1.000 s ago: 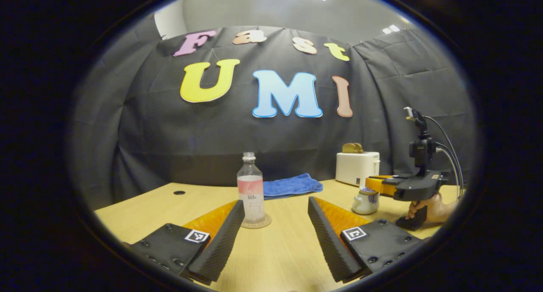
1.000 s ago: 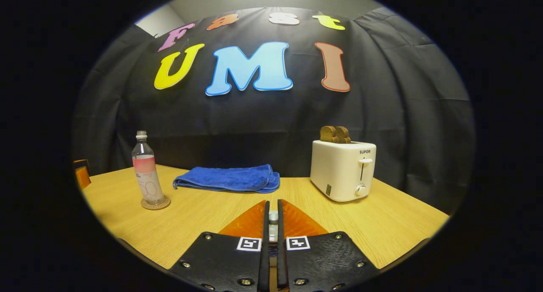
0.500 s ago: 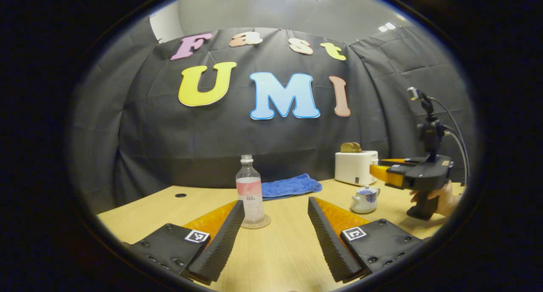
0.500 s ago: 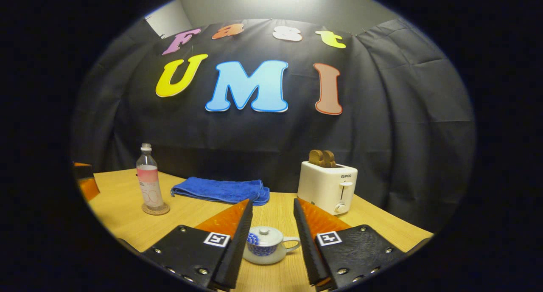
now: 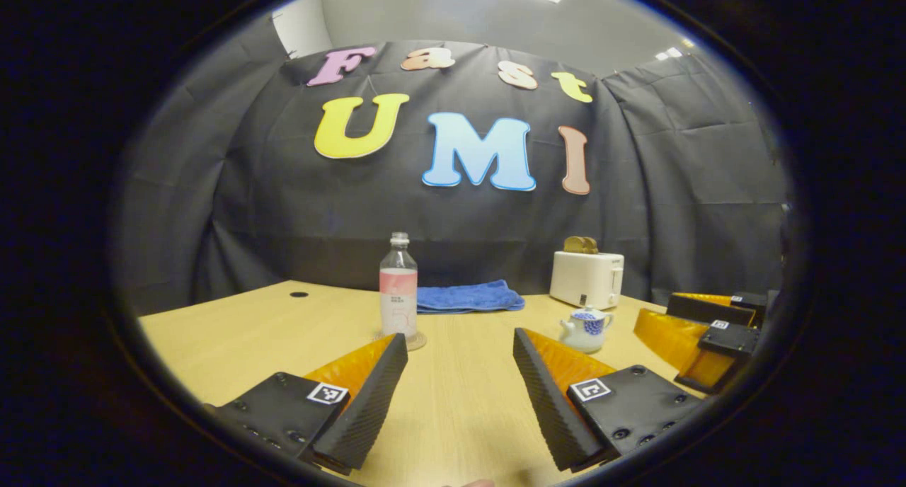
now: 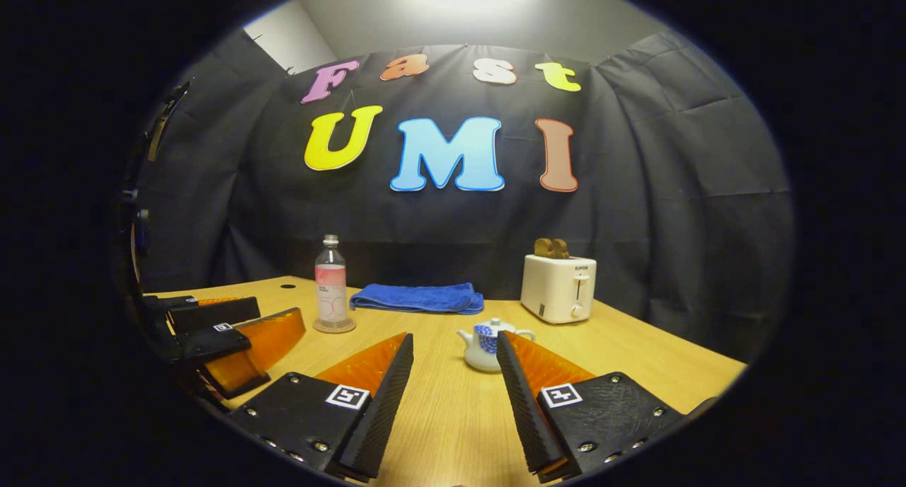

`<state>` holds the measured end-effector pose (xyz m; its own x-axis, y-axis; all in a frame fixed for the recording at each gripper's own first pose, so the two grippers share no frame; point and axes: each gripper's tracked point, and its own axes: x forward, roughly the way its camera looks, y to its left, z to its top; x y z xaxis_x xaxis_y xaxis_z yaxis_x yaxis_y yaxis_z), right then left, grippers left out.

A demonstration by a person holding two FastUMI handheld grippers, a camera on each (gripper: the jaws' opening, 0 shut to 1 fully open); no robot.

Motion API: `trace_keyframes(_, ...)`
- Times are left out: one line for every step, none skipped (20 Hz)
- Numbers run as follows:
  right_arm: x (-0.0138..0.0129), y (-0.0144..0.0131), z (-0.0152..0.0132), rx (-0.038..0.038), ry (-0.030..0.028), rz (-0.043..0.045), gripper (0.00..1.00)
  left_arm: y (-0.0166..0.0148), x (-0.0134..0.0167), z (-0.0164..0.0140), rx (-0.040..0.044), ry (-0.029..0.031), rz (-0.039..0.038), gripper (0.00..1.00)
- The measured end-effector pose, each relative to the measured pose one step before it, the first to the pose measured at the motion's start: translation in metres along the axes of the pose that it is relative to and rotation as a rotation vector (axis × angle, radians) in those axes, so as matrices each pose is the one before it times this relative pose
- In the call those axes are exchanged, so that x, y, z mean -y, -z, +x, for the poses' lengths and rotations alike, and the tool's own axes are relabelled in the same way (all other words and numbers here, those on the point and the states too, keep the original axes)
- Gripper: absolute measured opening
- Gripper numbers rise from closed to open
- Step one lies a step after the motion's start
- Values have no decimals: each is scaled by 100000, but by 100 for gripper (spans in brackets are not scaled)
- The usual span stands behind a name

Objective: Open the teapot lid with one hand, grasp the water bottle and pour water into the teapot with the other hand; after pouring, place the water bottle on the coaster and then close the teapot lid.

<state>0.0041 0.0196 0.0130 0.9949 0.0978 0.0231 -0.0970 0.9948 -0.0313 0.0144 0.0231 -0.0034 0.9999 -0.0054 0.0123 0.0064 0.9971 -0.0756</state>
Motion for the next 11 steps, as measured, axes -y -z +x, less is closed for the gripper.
trace_keyframes(-223,589,-185,-1339,-357,1781,73,202,2,-334,144,-1927,1959,100)
trace_keyframes(89,743,-13,-1602,928,1537,74,110,-119,-250,373,-2569,2355,100)
trace_keyframes(135,239,-241,592,684,381,74,162,251,-518,-820,-1277,1374,100)
trace_keyframes(291,-357,268,-395,1862,47,74,-162,-42,-243,-21,-2038,3143,100)
trace_keyframes(177,136,-287,-413,2004,-443,74,-236,8,-348,102,-668,-1349,100)
trace_keyframes(136,-41,-32,176,1281,-670,75,100,207,143,-126,-960,1081,100)
trace_keyframes(-52,-172,-10,365,672,-338,74,20,-61,-63,-68,-654,-551,100)
trace_keyframes(-256,170,56,-44,-200,-83,74,-60,-57,-70,100,-779,42,100)
trace_keyframes(4,-19,-65,60,155,154,75,31,195,269,-90,-196,150,100)
trace_keyframes(-92,-12,18,-124,-136,-163,75,-19,626,22,39,2019,-171,100)
trace_keyframes(79,109,-37,47,136,-50,74,91,485,-47,313,924,236,100)
